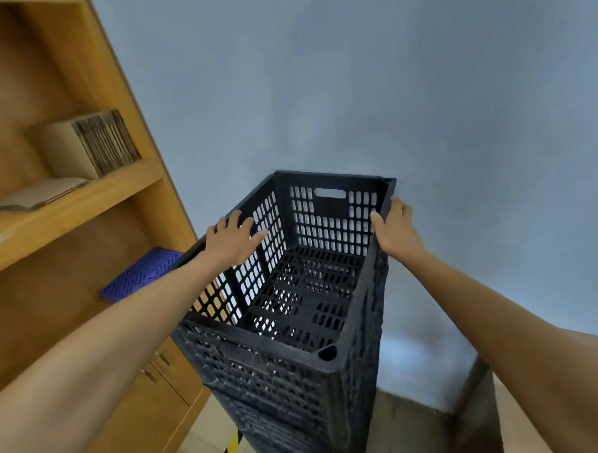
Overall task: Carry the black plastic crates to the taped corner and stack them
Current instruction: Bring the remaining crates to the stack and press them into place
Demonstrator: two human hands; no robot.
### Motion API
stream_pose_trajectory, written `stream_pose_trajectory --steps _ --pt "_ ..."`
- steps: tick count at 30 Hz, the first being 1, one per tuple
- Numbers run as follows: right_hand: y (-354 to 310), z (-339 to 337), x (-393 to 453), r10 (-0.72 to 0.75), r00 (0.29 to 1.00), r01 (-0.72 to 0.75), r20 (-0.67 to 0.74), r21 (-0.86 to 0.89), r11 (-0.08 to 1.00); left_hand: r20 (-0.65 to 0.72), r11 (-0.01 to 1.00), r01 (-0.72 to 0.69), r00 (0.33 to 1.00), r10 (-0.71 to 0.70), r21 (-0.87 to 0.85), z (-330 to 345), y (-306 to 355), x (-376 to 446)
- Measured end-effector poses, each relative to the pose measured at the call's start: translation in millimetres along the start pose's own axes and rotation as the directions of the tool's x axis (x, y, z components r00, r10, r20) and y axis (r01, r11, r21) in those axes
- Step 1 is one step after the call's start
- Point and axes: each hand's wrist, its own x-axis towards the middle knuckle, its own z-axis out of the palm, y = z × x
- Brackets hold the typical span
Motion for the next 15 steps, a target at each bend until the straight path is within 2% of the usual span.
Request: stream_pose_trajectory --steps 2,4,7,9,11,13,15 --pt "8.8 -18.6 9.7 -0.13 0.992 0.129 -0.003 -0.101 0.987 -0.012 0.997 -0.036 0.999 0.035 -0.064 -8.7 33.3 -9.4" --pt "15.2 -35.7 19.0 -0.272 0.962 0.272 0.021 -0.152 0.95 0.043 0.979 -0.051 0.997 0.06 -0.195 -21.0 72.9 -23.5" --pt "27.3 -55.2 33.7 -0.424 0.89 0.452 0.17 -0.194 0.871 0.135 0.935 -0.067 0.984 0.12 -0.347 -39.3 133.6 -40.5" --pt "35.0 -64.8 40.2 -0.469 0.818 0.556 0.333 -0.251 0.792 0.197 0.93 -0.072 0.969 0.152 -0.361 -48.1 168.5 -52.8" --pt "41.2 -72.9 43.3 -0.497 0.712 0.68 0.496 -0.309 0.665 0.281 0.932 -0.061 0.944 0.17 -0.358 -51.4 198.4 -66.4" --pt "45.0 -80.1 47.4 -0.52 0.636 0.758 0.57 -0.339 0.557 0.368 0.921 -0.005 0.916 0.16 -0.389 -53.0 221.2 -81.7" --pt "45.1 -85.3 54.2 -0.542 0.597 0.795 0.591 -0.345 0.499 0.408 0.907 0.083 0.907 0.102 -0.412 -50.8 233.2 -93.4"
